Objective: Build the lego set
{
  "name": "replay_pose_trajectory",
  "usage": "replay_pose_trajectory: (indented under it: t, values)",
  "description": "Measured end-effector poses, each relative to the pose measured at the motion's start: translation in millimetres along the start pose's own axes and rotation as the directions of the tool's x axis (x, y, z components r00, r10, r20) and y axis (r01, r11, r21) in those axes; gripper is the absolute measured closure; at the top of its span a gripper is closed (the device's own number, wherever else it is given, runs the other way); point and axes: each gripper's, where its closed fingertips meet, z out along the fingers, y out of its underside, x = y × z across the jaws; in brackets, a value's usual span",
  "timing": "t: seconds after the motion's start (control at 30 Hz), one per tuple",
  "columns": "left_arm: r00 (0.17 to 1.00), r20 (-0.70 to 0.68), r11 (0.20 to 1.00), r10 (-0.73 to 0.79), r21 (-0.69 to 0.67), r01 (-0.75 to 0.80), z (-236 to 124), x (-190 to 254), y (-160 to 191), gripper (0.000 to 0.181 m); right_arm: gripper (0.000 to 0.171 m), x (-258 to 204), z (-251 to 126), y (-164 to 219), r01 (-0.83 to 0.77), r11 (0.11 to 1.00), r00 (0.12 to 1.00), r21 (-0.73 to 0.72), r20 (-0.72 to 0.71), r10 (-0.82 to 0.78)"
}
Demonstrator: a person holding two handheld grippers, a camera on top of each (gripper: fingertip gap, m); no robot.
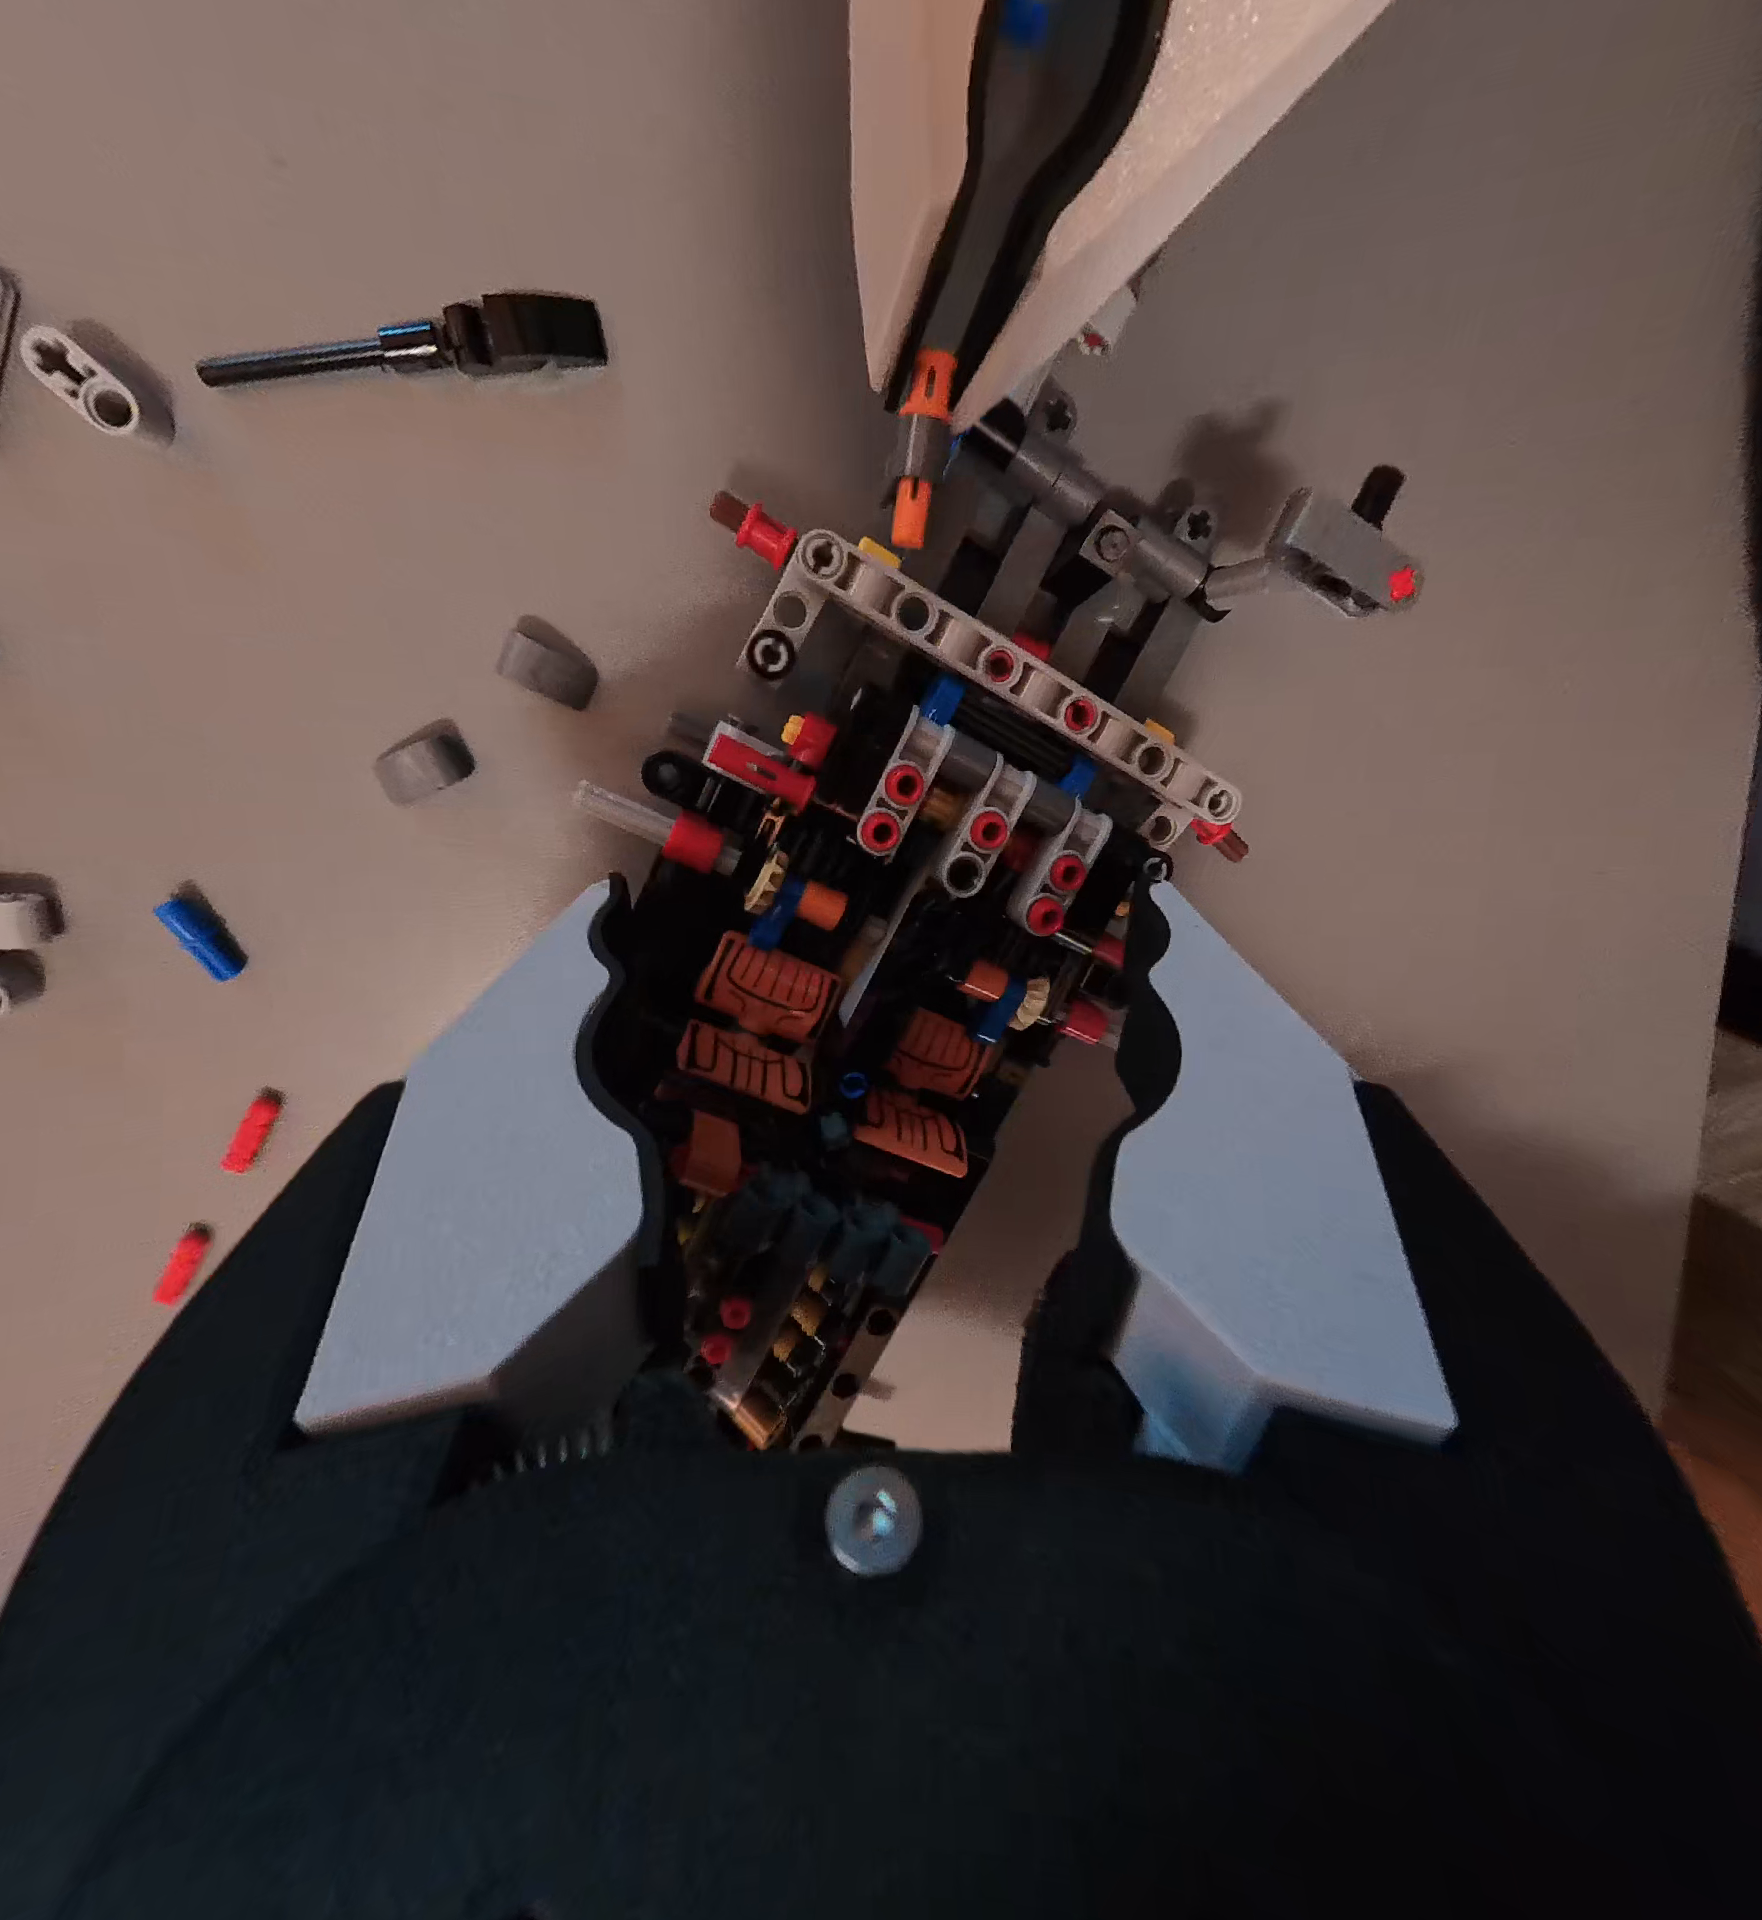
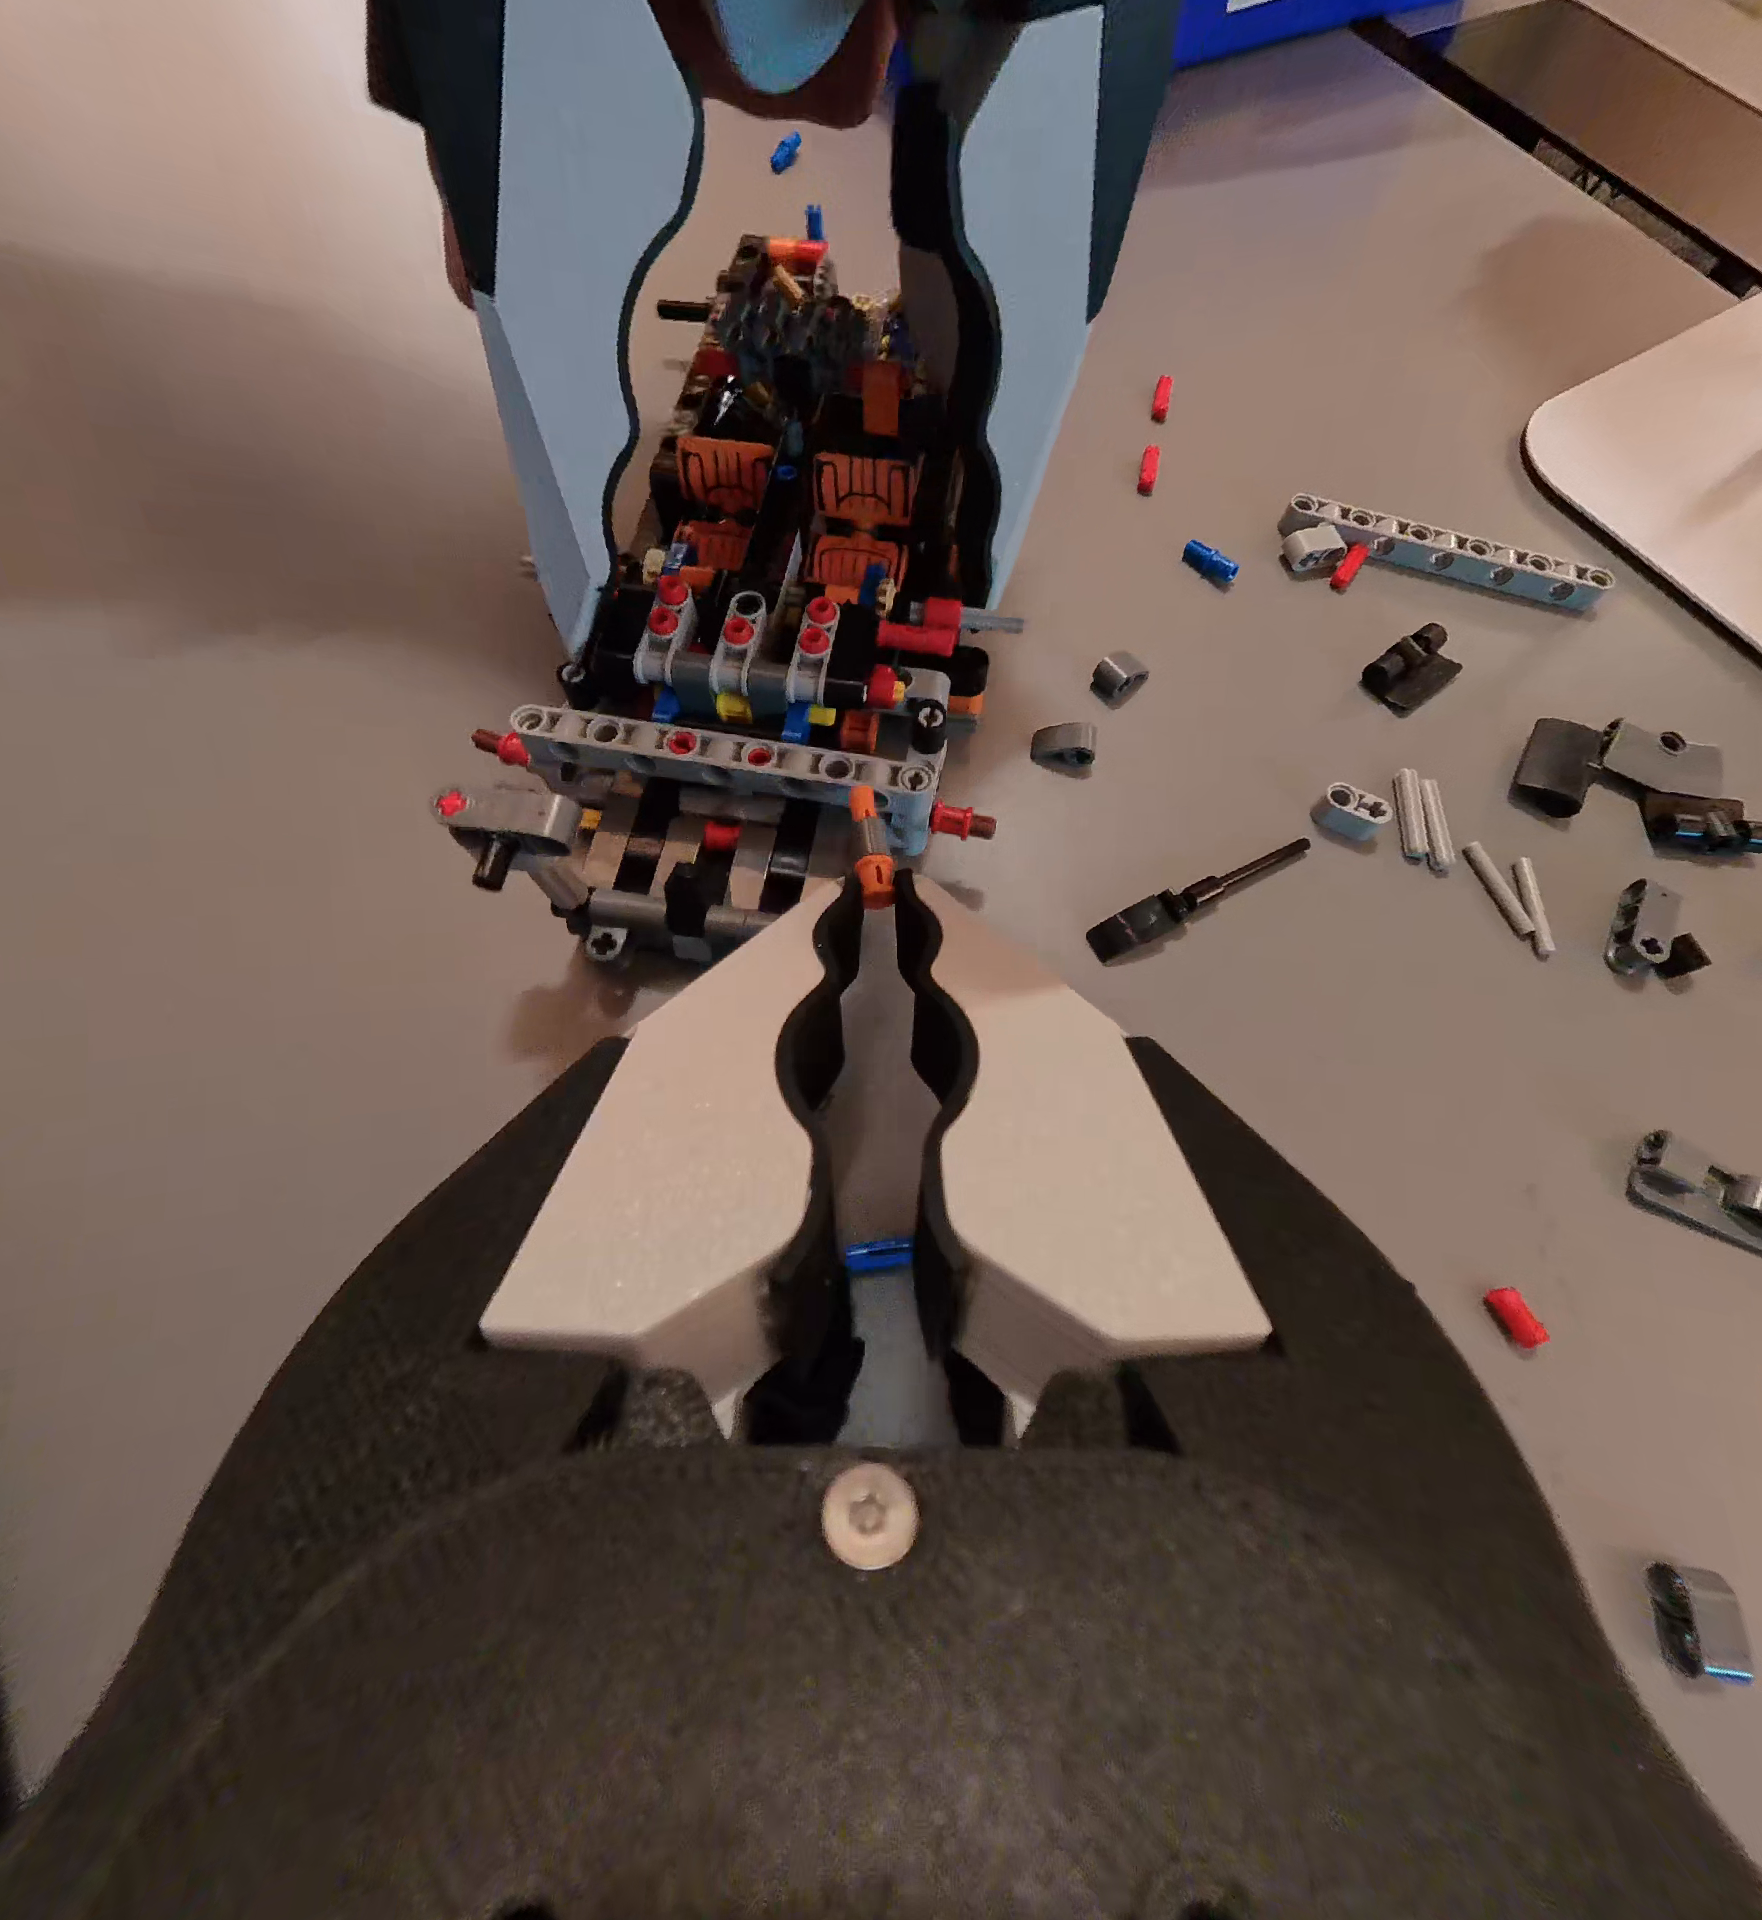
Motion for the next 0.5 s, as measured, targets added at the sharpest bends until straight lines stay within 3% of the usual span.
replay_pose_trajectory:
  t: [0.27, 0.5]
  values:
    - [0.975, 0.049, 0.974, -0.218, 0.076, 0.214, 2.2, 4.2, -3.7, 0.091, 0.167, 6.6, -6.4, 0.1, 0.017, 1.0, 1.0, -0.004, -0.013, -0.017]
    - [0.881, 0.135, 0.885, -0.453, 0.184, 0.427, 3.5, 7.6, -11.9, 0.092, 0.167, 9.9, -9.5, 3.0, 0.029, 0.999, 0.999, -0.023, -0.018, -0.03]
